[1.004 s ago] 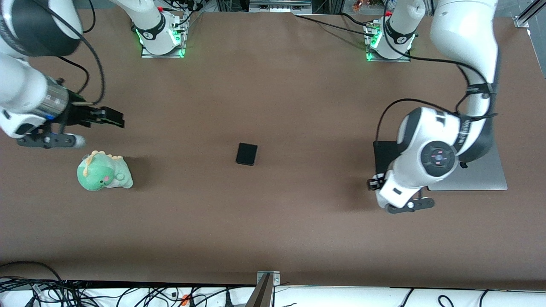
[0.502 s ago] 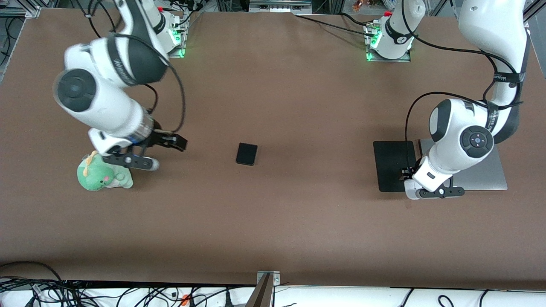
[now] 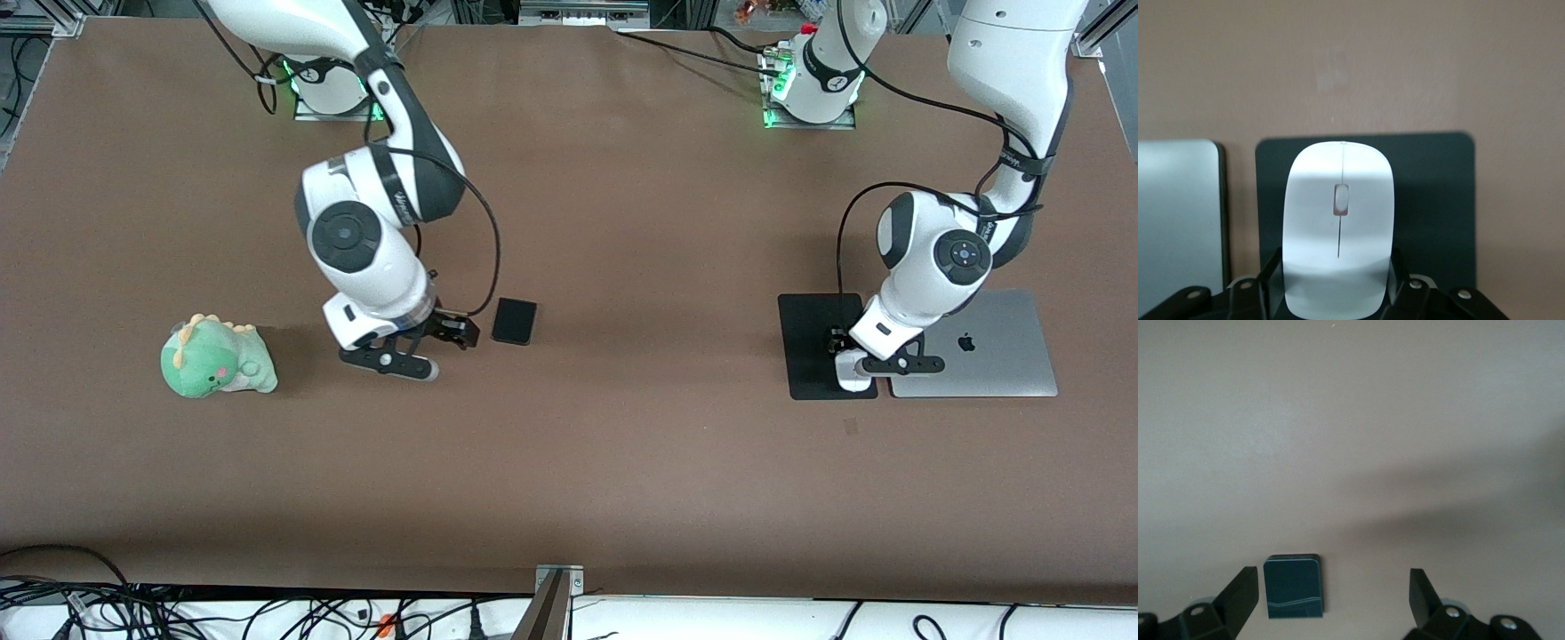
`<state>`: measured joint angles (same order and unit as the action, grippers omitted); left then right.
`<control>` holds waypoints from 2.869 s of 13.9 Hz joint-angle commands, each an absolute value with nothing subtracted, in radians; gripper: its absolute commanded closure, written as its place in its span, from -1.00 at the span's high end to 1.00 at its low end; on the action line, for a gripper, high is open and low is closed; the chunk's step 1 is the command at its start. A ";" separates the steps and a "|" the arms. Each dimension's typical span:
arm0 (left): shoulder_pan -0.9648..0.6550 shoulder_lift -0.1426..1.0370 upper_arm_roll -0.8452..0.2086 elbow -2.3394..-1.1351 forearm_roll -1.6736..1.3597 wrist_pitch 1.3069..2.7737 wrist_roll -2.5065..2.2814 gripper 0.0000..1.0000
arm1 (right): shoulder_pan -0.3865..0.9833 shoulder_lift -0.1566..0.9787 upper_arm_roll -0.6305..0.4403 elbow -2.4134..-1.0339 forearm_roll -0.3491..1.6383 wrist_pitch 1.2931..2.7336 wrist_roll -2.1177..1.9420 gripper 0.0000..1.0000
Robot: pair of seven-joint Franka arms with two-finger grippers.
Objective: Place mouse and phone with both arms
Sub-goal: 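Lower the mouse onto the pad while the right gripper grasps the phone, then lift the phone with the right gripper while the left gripper withdraws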
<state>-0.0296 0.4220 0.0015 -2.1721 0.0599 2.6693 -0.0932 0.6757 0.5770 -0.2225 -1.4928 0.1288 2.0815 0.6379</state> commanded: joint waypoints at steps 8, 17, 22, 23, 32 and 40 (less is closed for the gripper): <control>-0.014 0.445 -0.012 -2.180 0.084 2.695 -0.084 1.00 | 0.844 0.644 -0.235 -1.709 0.138 2.449 0.767 1.00; 0.011 0.304 -0.012 -1.920 0.083 2.309 -0.049 1.00 | 0.905 0.689 -0.238 -1.805 0.138 2.615 0.773 1.00; 0.018 0.229 -0.015 -1.682 0.063 1.915 -0.031 1.00 | 0.907 0.709 -0.238 -1.807 0.129 2.640 0.773 1.00; 0.018 0.216 -0.015 -1.633 0.048 1.840 -0.029 1.00 | 0.908 0.715 -0.238 -1.807 0.129 2.648 0.772 1.00; 0.046 0.099 -0.014 -1.500 -0.001 1.551 0.023 1.00 | 0.908 0.721 -0.241 -1.787 0.129 2.590 0.761 -0.69; 0.043 0.110 -0.015 -1.490 0.000 1.559 0.005 1.00 | 0.894 0.670 -0.400 -1.608 0.132 2.149 0.481 -1.00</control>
